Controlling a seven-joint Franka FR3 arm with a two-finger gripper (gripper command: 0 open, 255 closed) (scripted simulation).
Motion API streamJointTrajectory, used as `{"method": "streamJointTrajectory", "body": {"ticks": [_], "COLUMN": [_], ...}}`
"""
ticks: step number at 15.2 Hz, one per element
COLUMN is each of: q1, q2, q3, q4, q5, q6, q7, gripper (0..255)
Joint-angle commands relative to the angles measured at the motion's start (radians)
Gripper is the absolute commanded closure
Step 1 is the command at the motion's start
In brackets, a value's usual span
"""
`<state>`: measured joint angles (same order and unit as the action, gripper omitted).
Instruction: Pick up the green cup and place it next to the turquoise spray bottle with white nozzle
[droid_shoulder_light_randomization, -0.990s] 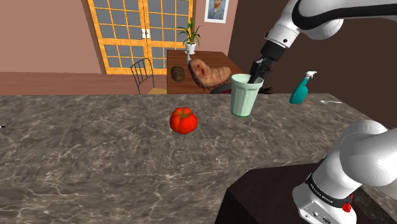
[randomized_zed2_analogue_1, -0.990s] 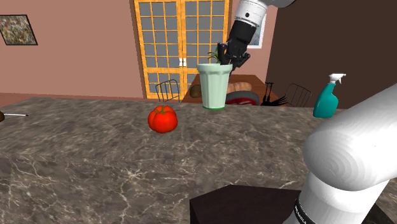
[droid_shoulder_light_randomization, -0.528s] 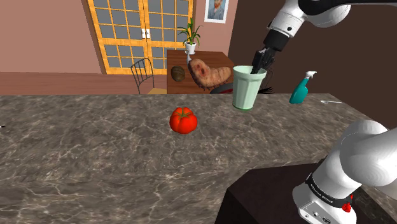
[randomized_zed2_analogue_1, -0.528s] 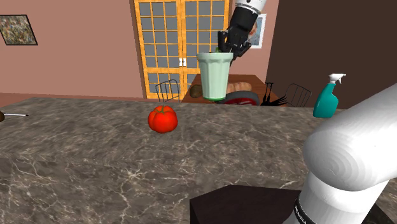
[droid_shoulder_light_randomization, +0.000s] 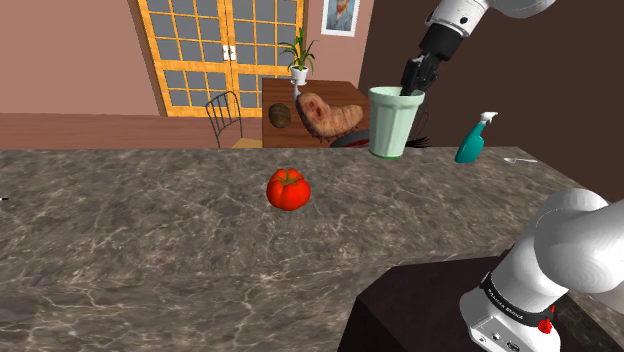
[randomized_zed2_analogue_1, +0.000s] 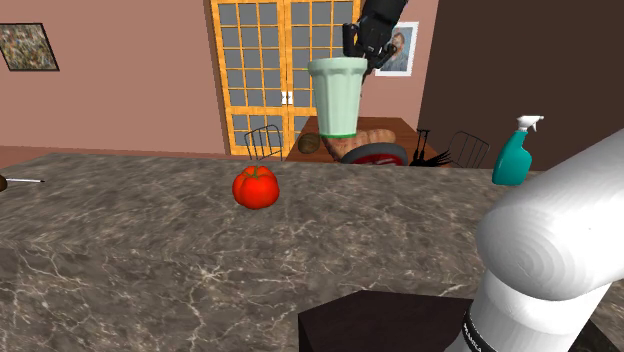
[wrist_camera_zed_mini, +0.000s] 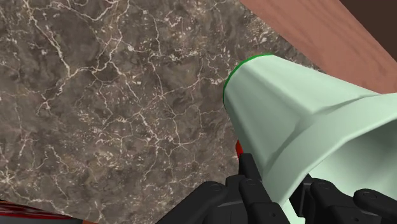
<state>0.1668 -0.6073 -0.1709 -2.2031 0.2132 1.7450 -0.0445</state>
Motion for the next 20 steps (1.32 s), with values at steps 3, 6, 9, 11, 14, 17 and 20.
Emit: {"method": "streamJointTrajectory", "body": {"ticks": [3,6,9,11,14,17,20], "q1": [0.002,0.004,0.007,0.009,-0.012,-0.031,-0.048], "q2": [0.012,0.024,0.038,0.047,0.023,0.009,0.004], "q3": [-0.004,-0.004,-0.005,-0.006,-0.062,-0.12,-0.18], "q4": [0.065,0.115,0.166,0.197,0.193,0.199,0.215], "q5": [-0.001,-0.001,0.0,0.001,-0.024,-0.051,-0.078], "q6": [-0.052,-0.088,-0.125,-0.147,-0.181,-0.216,-0.25], "q7": [0.009,0.017,0.026,0.031,-0.032,-0.096,-0.163], "gripper": [255,255,255,255,255,255,255]}}
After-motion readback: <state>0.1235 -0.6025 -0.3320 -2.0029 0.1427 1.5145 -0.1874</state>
